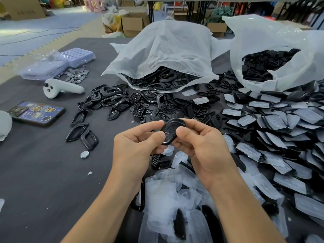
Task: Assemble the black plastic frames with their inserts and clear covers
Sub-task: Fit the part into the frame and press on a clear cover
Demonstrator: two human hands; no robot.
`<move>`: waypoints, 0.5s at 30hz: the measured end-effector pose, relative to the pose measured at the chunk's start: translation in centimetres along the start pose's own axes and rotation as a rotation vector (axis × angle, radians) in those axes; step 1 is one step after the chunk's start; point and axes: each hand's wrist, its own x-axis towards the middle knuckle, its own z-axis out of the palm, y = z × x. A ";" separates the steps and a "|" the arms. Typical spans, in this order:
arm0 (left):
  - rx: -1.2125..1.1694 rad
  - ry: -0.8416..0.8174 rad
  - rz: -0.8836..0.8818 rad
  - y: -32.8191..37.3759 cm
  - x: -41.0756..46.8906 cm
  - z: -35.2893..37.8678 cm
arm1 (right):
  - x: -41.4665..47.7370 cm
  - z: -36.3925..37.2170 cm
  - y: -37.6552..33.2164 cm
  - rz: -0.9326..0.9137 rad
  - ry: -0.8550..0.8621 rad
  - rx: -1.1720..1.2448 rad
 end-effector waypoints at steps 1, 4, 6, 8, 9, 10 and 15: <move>-0.027 -0.018 -0.008 0.1 0.0 0.0 | 0.0 -0.1 -0.1 0.014 -0.015 0.023; -0.102 -0.072 -0.059 0.4 0.0 -0.2 | 0.1 -0.3 -0.4 0.054 -0.095 0.067; -0.127 -0.081 -0.079 0.3 0.2 -0.3 | 0.1 -0.6 -0.6 0.071 -0.154 0.094; -0.139 -0.080 -0.084 0.3 0.2 -0.3 | 0.2 -0.9 -0.6 0.087 -0.188 0.122; -0.142 -0.079 -0.084 0.3 0.2 -0.3 | 0.2 -1.1 -0.6 0.093 -0.197 0.135; -0.142 -0.082 -0.084 0.2 0.1 -0.2 | 0.3 -1.3 -0.6 0.096 -0.203 0.143; 0.023 0.011 -0.001 -0.2 -0.1 0.2 | 0.2 -1.1 -0.6 0.109 -0.193 0.099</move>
